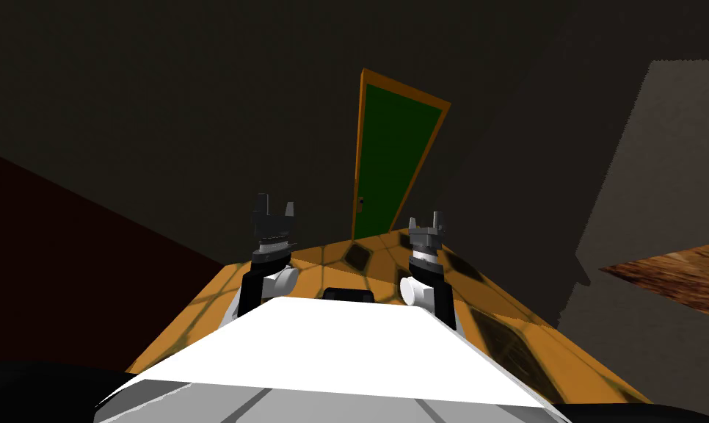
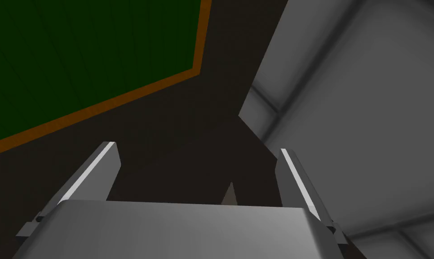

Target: Pull the door open

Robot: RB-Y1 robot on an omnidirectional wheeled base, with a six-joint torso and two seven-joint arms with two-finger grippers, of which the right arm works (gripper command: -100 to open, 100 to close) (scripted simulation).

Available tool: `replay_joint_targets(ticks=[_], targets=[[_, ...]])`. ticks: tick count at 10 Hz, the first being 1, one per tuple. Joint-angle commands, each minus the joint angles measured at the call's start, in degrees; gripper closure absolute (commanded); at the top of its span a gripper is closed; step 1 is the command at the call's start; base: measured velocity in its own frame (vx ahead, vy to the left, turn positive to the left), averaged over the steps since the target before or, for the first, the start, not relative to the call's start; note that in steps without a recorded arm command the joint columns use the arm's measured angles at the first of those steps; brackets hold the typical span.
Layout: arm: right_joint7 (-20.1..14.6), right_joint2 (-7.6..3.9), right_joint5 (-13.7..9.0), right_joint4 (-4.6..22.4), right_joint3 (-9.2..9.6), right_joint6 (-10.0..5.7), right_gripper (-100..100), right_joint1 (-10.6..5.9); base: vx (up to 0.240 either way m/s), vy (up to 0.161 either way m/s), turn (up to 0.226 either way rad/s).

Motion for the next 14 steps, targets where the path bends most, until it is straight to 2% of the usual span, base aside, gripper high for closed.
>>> replay_joint_targets(ticks=[1,6,14], targets=[[1.6,-0.77,1.4,2.1,-0.09,-0.17,-100,-0.91,0.119,-0.006,0.017],[5.0,-2.22,4.4,6.5,-0.27,-0.52,-100,-2.78,0.112,0.014,0.014],[13.3,-5.36,11.7,17.3,-0.73,-1.38,-100,-7.45,0.096,0.013,0.017]])
